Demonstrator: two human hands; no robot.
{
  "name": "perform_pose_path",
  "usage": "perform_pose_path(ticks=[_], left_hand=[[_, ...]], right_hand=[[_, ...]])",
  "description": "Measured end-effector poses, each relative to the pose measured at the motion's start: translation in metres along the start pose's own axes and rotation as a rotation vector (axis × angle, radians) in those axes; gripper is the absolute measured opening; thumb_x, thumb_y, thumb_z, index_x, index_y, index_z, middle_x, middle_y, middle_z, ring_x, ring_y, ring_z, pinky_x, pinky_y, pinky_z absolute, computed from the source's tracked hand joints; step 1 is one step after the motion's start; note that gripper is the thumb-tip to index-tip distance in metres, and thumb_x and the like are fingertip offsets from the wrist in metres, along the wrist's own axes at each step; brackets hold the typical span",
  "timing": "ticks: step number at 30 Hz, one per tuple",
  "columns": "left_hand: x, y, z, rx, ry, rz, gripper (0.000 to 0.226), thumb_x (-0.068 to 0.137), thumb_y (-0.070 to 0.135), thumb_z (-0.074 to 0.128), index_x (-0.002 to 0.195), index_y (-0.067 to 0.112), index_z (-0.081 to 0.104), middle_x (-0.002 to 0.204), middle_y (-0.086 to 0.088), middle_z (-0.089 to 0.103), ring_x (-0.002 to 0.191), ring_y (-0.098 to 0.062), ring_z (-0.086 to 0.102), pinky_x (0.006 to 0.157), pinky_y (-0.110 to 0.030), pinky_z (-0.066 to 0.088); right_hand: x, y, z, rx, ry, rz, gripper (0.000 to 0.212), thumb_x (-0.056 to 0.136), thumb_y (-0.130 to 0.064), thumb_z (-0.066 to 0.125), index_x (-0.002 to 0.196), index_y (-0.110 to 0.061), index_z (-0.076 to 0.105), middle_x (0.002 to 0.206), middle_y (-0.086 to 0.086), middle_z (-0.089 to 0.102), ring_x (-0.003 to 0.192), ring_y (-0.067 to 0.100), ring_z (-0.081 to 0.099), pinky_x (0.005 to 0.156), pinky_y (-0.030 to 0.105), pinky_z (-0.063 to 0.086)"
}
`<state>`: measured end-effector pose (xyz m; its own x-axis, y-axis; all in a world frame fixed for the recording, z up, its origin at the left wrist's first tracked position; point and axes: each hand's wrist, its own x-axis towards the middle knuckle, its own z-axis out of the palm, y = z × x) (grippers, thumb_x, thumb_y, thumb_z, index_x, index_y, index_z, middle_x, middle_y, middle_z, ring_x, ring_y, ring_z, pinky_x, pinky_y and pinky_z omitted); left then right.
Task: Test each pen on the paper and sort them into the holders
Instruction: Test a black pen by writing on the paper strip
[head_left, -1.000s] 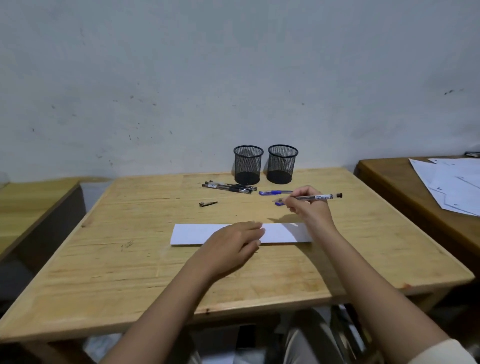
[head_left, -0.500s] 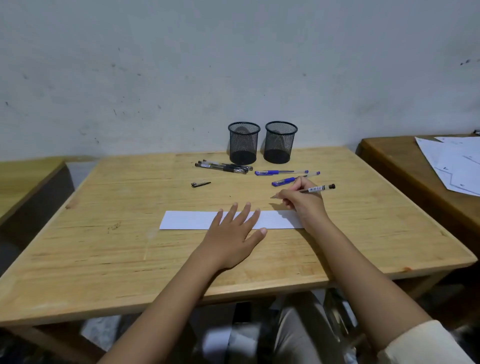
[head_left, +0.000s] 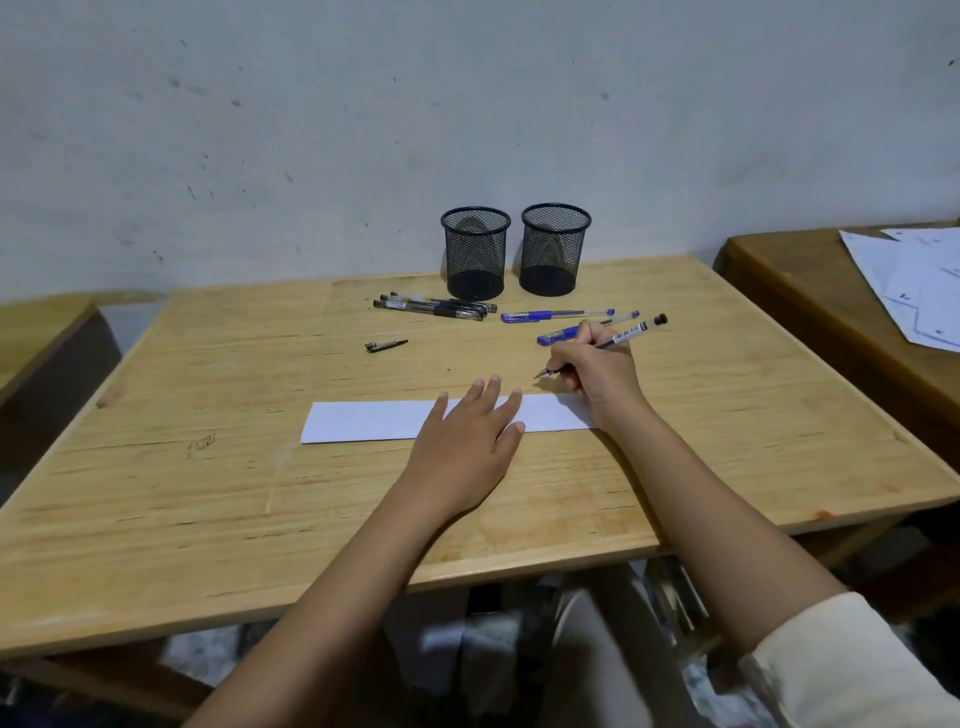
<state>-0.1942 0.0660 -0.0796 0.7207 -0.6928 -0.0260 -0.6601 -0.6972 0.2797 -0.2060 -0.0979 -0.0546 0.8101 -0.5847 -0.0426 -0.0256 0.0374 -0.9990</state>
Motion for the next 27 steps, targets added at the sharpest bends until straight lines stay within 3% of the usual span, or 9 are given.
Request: perform_pose_path(ticks=[4, 8, 15, 18, 21, 27], left_hand=[[0.006, 0.004, 0.005, -0.006, 0.026, -0.069, 0.05, 0.101, 0.04, 0.016, 0.149, 0.029, 0.013, 0.16, 0.002, 0.002, 0.147, -0.013, -0.003, 0.118, -0.039, 0.0], [0.007, 0.006, 0.008, 0.008, 0.04, -0.082, 0.05, 0.101, 0.04, 0.014, 0.149, 0.03, 0.01, 0.16, 0.002, 0.0, 0.147, -0.012, -0.004, 0.118, -0.039, -0.001], [0.003, 0.006, 0.007, 0.0, 0.043, -0.02, 0.047, 0.101, 0.034, 0.013, 0.148, 0.034, 0.008, 0.159, 0.007, 0.0, 0.146, -0.007, -0.006, 0.117, -0.039, -0.006], [0.001, 0.004, 0.007, -0.021, 0.026, 0.04, 0.046, 0.101, 0.037, 0.014, 0.147, 0.038, 0.01, 0.159, 0.011, 0.002, 0.145, -0.005, -0.006, 0.117, -0.039, -0.007], [0.002, 0.004, 0.008, -0.021, 0.004, 0.064, 0.046, 0.1, 0.042, 0.014, 0.146, 0.042, 0.009, 0.158, 0.013, 0.0, 0.145, -0.005, -0.008, 0.118, -0.041, -0.007], [0.005, 0.003, 0.008, -0.01, -0.017, 0.059, 0.046, 0.1, 0.045, 0.012, 0.145, 0.045, 0.007, 0.158, 0.014, -0.002, 0.145, -0.006, -0.009, 0.118, -0.042, -0.007]], right_hand=[[0.003, -0.001, -0.002, -0.032, 0.039, -0.014, 0.033, 0.068, 0.009, 0.06, 0.052, -0.013, 0.041, 0.04, -0.002, 0.05, 0.033, 0.006, 0.041, 0.041, 0.021, 0.036], [0.005, 0.002, -0.005, -0.059, 0.065, -0.043, 0.034, 0.065, 0.01, 0.059, 0.05, -0.012, 0.038, 0.051, 0.007, 0.047, 0.042, 0.01, 0.046, 0.039, 0.018, 0.038], [0.006, 0.011, -0.017, -0.028, 0.059, -0.063, 0.035, 0.048, 0.003, 0.057, 0.035, -0.02, 0.033, 0.045, 0.003, 0.036, 0.044, 0.014, 0.033, 0.04, 0.018, 0.028], [0.006, 0.012, -0.017, -0.058, 0.055, -0.081, 0.038, 0.052, 0.007, 0.057, 0.039, -0.019, 0.033, 0.041, -0.003, 0.036, 0.047, 0.014, 0.034, 0.046, 0.023, 0.03], [0.003, 0.013, -0.017, -0.087, 0.047, -0.104, 0.034, 0.05, 0.002, 0.058, 0.039, -0.02, 0.035, 0.045, 0.001, 0.037, 0.051, 0.015, 0.036, 0.048, 0.024, 0.032], [-0.003, 0.015, -0.015, -0.145, 0.015, -0.145, 0.037, 0.061, 0.01, 0.059, 0.047, -0.014, 0.035, 0.05, 0.005, 0.038, 0.052, 0.017, 0.04, 0.05, 0.027, 0.037]])
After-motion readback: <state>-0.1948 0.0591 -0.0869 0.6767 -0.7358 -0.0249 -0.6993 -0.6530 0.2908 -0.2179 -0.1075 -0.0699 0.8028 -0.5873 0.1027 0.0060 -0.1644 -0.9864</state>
